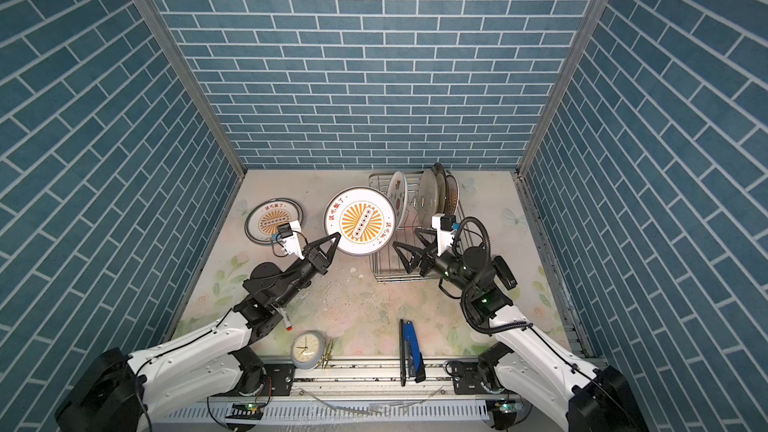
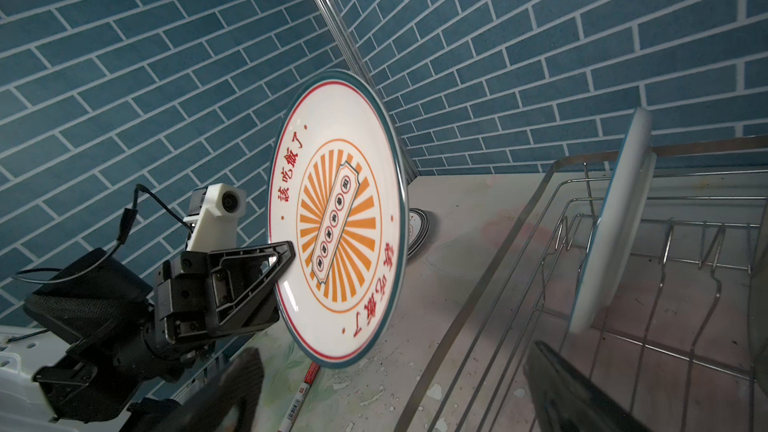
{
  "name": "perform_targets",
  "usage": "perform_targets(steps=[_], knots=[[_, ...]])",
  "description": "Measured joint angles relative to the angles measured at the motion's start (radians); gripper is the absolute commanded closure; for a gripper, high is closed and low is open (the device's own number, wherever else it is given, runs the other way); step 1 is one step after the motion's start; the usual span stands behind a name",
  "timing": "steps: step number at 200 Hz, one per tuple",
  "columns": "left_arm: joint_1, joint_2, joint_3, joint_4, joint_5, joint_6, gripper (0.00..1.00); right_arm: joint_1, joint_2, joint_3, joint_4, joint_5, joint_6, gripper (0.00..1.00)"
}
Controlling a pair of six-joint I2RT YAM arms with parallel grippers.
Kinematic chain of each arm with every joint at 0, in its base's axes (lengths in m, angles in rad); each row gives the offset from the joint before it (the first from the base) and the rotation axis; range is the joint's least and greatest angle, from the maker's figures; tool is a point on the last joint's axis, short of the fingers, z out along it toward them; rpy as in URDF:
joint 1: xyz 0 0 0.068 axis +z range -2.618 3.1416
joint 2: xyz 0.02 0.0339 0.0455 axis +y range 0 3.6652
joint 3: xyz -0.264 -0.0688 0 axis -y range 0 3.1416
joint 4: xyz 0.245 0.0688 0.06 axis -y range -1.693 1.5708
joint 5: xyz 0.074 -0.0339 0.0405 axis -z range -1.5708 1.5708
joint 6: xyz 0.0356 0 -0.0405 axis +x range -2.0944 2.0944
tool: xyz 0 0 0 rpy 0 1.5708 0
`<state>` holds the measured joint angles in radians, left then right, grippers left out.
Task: Unload the plates from the dish rack
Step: 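Carry the plate toward the stack with the left gripper while the right releases, then lower the plate onto the orange-sunburst stack with the left gripper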
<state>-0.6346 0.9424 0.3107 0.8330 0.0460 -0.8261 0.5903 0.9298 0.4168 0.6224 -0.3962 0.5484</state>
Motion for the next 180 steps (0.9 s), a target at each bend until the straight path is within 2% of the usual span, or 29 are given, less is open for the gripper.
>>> perform_targets(steps=[33,54,77,105,153,180], knots=[[0.119,-0.05,-0.024,-0.061,-0.009,-0.041,1.0,0.04,0.106,0.039,0.01,0.0,-0.007,0.01],[0.173,-0.074,-0.027,-0.12,-0.009,-0.058,1.0,0.103,0.175,0.099,0.004,0.017,-0.04,0.02],[0.24,-0.095,-0.027,-0.169,-0.007,-0.076,1.0,0.192,0.24,0.187,-0.03,0.078,-0.11,0.04],[0.352,-0.088,-0.045,-0.173,0.009,-0.12,1.0,0.264,0.319,0.28,-0.075,0.166,-0.18,0.01],[0.469,-0.054,-0.053,-0.193,0.038,-0.167,1.0,0.323,0.494,0.416,-0.166,0.306,-0.264,0.01],[0.546,-0.029,-0.061,-0.189,0.058,-0.203,1.0,0.346,0.591,0.479,-0.179,0.329,-0.301,0.01]])
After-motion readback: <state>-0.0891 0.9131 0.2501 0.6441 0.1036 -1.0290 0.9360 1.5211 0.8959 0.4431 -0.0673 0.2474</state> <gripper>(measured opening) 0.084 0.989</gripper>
